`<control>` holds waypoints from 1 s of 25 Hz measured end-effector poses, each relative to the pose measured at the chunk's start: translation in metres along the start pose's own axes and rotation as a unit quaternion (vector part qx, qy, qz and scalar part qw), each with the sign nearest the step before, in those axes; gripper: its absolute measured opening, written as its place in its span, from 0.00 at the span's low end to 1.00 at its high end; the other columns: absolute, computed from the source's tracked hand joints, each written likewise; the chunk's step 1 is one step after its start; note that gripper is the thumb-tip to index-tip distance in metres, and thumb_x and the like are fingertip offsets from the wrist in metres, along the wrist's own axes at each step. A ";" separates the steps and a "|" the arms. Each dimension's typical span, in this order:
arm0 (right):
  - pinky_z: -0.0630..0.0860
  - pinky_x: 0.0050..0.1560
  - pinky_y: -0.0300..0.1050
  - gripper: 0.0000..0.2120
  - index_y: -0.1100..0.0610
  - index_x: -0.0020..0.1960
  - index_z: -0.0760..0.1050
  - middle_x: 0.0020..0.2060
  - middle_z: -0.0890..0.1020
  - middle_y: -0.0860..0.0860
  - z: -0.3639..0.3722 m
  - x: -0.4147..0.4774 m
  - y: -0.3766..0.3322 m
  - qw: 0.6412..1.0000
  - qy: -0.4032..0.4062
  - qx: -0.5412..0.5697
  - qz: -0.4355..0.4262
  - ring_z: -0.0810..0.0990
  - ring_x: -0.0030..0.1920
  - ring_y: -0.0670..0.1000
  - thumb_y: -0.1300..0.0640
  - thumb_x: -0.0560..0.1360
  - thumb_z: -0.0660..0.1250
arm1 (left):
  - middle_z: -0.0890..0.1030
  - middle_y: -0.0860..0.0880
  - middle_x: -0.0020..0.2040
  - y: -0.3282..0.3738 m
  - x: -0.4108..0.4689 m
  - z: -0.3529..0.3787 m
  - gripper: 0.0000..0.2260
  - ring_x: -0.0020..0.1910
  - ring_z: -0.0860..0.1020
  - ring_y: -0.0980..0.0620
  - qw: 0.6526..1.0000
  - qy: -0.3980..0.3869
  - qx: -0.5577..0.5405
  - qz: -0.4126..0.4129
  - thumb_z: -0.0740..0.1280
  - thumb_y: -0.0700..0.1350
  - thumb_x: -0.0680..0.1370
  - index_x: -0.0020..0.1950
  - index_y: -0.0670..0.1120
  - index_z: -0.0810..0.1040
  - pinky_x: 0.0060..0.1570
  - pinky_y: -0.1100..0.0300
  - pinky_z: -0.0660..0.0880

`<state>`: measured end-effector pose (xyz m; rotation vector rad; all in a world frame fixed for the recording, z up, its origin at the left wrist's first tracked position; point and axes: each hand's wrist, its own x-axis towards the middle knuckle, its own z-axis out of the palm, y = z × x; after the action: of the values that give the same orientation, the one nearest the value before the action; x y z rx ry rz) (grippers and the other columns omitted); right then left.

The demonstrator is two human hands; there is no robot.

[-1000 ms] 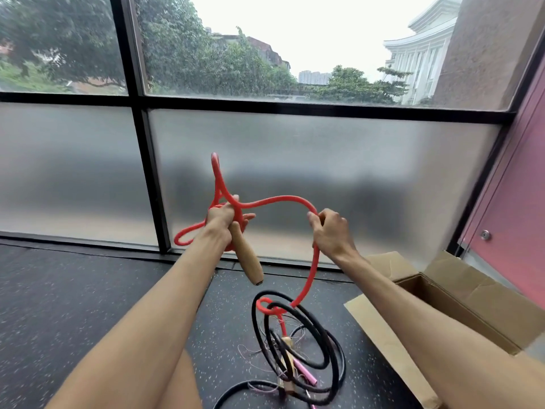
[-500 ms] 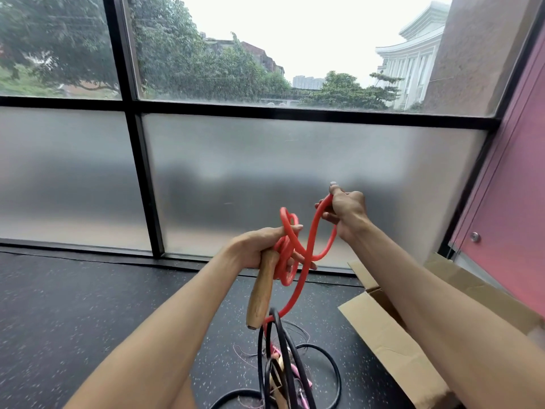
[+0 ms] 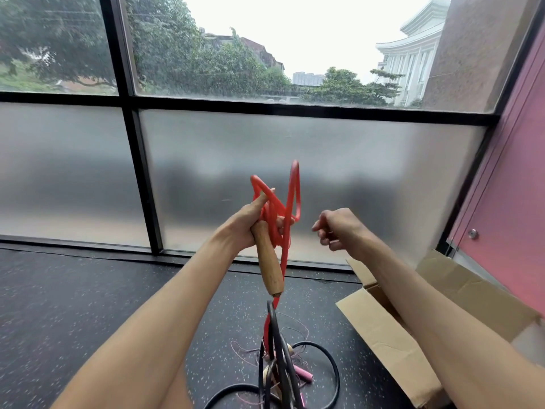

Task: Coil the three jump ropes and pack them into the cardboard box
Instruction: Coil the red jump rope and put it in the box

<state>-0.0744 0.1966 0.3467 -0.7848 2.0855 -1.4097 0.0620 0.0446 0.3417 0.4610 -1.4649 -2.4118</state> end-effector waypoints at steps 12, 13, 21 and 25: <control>0.84 0.36 0.52 0.07 0.62 0.52 0.72 0.41 0.83 0.64 0.070 -0.010 0.040 0.984 -0.127 -0.093 -0.087 0.85 0.41 0.59 0.62 0.84 0.57 | 0.85 0.41 0.41 0.023 0.011 -0.035 0.15 0.25 0.78 0.49 0.969 0.201 -0.107 0.099 0.67 0.58 0.79 0.51 0.45 0.73 0.35 0.58 0.77; 0.83 0.32 0.50 0.07 0.63 0.51 0.73 0.38 0.82 0.64 0.068 -0.009 0.034 0.988 -0.093 -0.065 -0.107 0.84 0.37 0.59 0.63 0.83 0.57 | 0.85 0.40 0.40 0.022 0.010 -0.039 0.14 0.24 0.77 0.49 0.970 0.219 -0.053 0.090 0.67 0.56 0.79 0.48 0.45 0.72 0.34 0.58 0.76; 0.73 0.23 0.41 0.13 0.63 0.47 0.74 0.31 0.81 0.59 0.046 0.020 -0.005 0.973 0.070 0.173 -0.134 0.80 0.28 0.54 0.59 0.85 0.56 | 0.78 0.40 0.39 -0.013 0.003 -0.040 0.19 0.27 0.76 0.48 0.988 0.046 0.136 -0.058 0.69 0.58 0.78 0.46 0.42 0.74 0.33 0.54 0.78; 0.71 0.22 0.40 0.13 0.64 0.47 0.75 0.30 0.80 0.58 0.030 0.029 -0.006 0.971 0.098 0.193 -0.101 0.79 0.28 0.54 0.59 0.85 0.56 | 0.78 0.32 0.61 -0.021 0.002 -0.027 0.19 0.30 0.78 0.50 0.980 -0.098 0.147 -0.091 0.67 0.60 0.79 0.45 0.43 0.76 0.34 0.57 0.79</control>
<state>-0.0730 0.1548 0.3396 -0.7330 1.8166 -1.9985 0.0690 0.0316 0.3114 0.4477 -1.9583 -2.4438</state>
